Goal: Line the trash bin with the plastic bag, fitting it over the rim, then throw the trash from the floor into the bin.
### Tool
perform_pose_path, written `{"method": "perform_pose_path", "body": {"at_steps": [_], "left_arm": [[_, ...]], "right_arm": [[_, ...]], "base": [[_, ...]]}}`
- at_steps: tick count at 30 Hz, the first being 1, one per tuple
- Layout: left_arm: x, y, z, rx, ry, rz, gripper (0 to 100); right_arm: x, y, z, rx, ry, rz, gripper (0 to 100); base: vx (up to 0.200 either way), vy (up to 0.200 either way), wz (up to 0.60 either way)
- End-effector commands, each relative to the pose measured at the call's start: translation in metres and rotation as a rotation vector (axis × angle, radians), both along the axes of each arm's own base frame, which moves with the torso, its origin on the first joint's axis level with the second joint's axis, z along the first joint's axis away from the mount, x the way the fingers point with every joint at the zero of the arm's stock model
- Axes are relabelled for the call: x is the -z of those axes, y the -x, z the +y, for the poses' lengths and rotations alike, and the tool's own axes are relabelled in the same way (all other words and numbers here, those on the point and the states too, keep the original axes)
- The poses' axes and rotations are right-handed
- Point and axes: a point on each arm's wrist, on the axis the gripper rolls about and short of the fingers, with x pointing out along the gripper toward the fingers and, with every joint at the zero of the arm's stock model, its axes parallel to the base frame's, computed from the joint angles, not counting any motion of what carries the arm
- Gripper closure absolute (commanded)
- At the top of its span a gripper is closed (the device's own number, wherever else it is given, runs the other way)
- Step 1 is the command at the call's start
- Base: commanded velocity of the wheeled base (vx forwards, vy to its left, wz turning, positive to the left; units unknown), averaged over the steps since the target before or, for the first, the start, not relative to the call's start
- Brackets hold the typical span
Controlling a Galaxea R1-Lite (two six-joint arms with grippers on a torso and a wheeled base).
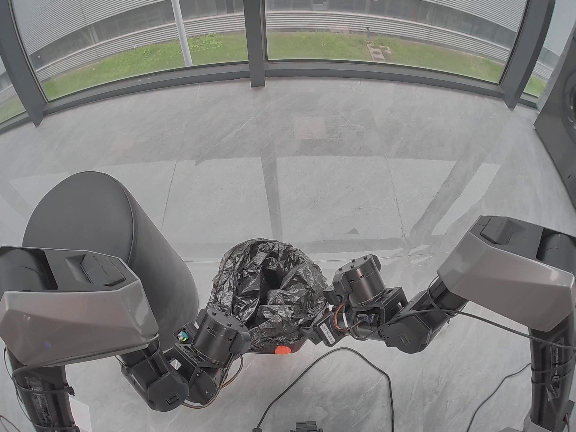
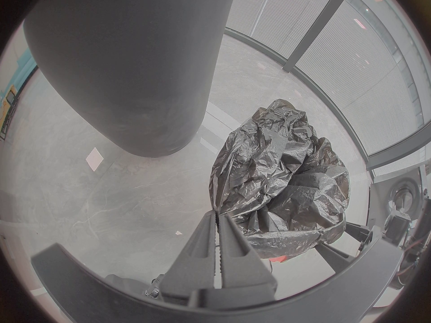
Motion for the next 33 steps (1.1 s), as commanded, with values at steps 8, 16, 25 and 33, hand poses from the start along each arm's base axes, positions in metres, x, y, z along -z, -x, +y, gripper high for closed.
{"method": "perform_pose_path", "body": {"at_steps": [8,16,25,33], "left_arm": [[0.001,0.0,0.0,0.001,0.0,0.002,100],[0.001,0.0,0.0,-0.001,0.0,0.002,100],[0.002,-0.001,0.0,-0.001,-0.001,0.004,100],[0.008,-0.001,0.0,-0.002,-0.014,0.017,100]], "right_arm": [[0.01,-0.007,0.001,0.008,0.007,0.008,0],[0.019,0.002,0.001,-0.008,0.031,0.038,0],[0.026,0.002,0.001,-0.008,0.04,0.053,0],[0.035,-0.003,0.005,-0.008,0.043,0.057,0]], "base": [[0.0,0.0,0.0],[0.0,0.0,0.0],[0.0,0.0,0.0],[0.0,0.0,0.0]]}}
